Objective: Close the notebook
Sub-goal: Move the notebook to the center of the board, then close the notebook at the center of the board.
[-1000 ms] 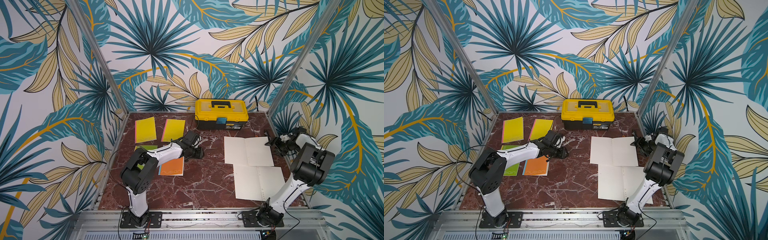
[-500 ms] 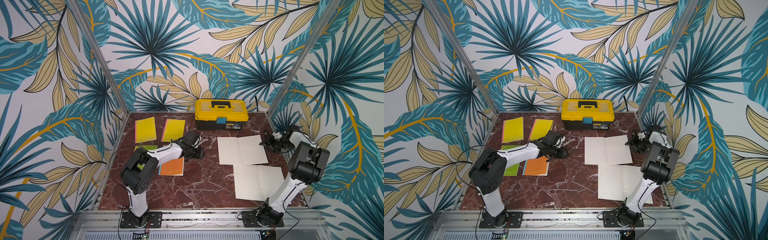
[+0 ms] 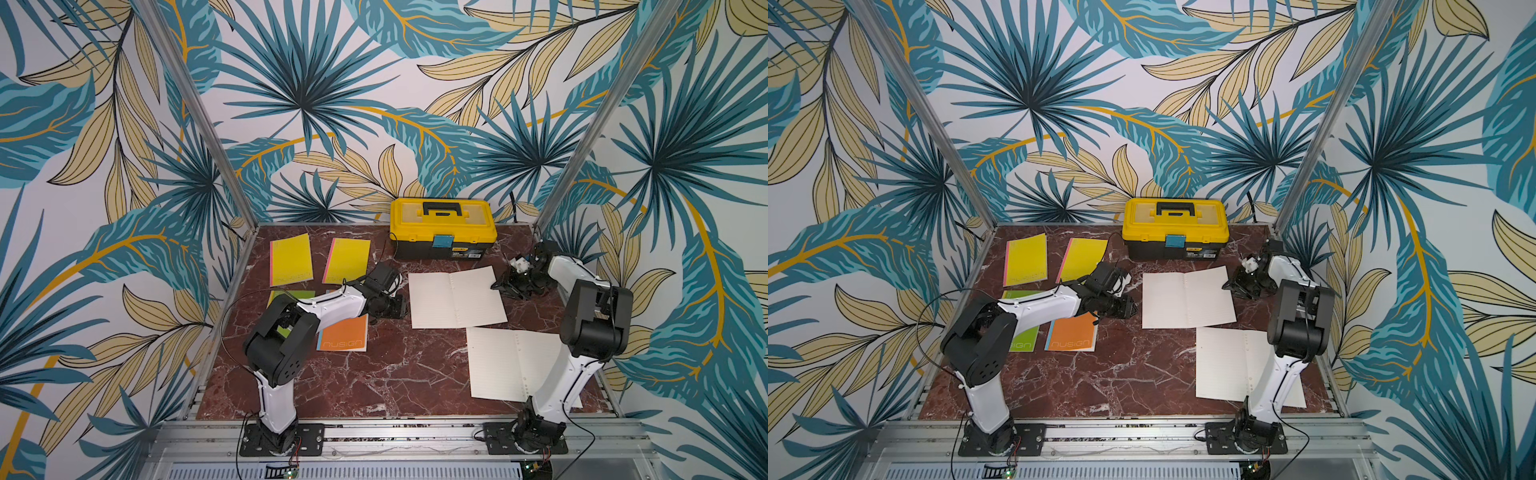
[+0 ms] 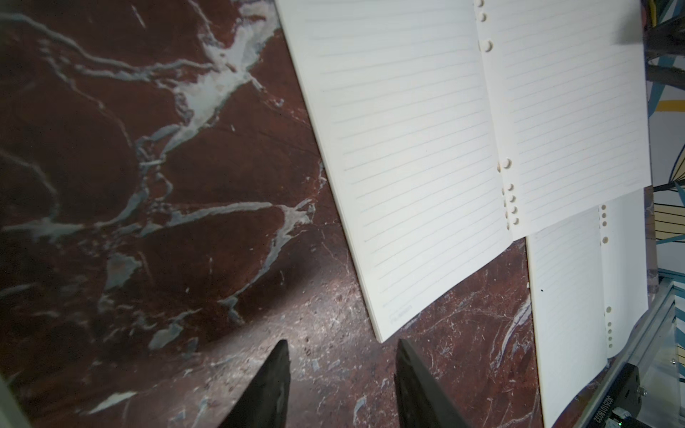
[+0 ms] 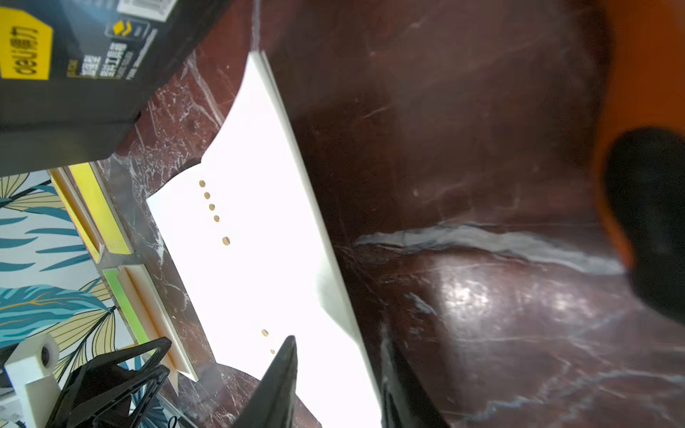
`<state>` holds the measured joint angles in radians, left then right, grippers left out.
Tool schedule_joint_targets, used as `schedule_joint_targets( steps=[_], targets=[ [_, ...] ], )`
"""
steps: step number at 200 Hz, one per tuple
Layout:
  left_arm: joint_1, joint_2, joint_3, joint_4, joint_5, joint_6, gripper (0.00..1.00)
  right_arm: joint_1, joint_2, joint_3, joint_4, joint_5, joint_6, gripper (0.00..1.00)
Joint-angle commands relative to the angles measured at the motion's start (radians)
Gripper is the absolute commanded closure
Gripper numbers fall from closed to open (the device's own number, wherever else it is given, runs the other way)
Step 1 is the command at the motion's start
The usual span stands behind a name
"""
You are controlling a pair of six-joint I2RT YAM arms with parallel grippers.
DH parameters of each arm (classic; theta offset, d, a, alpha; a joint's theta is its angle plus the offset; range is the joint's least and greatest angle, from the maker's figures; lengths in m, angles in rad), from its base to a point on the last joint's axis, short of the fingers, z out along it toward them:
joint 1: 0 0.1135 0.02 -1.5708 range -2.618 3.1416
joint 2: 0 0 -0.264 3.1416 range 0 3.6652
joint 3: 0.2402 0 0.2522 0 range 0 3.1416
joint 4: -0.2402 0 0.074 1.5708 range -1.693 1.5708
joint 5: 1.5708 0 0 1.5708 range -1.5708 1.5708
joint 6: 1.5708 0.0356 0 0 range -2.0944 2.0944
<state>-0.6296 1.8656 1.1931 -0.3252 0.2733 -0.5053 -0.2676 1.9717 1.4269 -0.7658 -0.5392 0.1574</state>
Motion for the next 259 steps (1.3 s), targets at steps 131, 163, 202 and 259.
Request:
schedule_joint_targets(
  steps=[131, 163, 202, 259],
  targets=[
    [0.000, 0.114, 0.043, 0.022, -0.002, -0.001, 0.53, 0.089, -0.034, -0.099, 0.054, -0.020, 0.031, 0.68],
    [0.000, 0.114, 0.043, 0.016, 0.000, -0.002, 0.53, 0.104, -0.085, -0.113, 0.057, -0.048, 0.038, 0.68],
    [0.000, 0.112, 0.041, 0.009, -0.002, -0.001, 0.53, 0.149, -0.132, -0.114, 0.045, -0.064, 0.046, 0.68],
    [0.000, 0.116, 0.040, 0.005, 0.000, 0.000, 0.53, 0.262, -0.157, -0.095, 0.060, -0.065, 0.086, 0.68]
  ],
)
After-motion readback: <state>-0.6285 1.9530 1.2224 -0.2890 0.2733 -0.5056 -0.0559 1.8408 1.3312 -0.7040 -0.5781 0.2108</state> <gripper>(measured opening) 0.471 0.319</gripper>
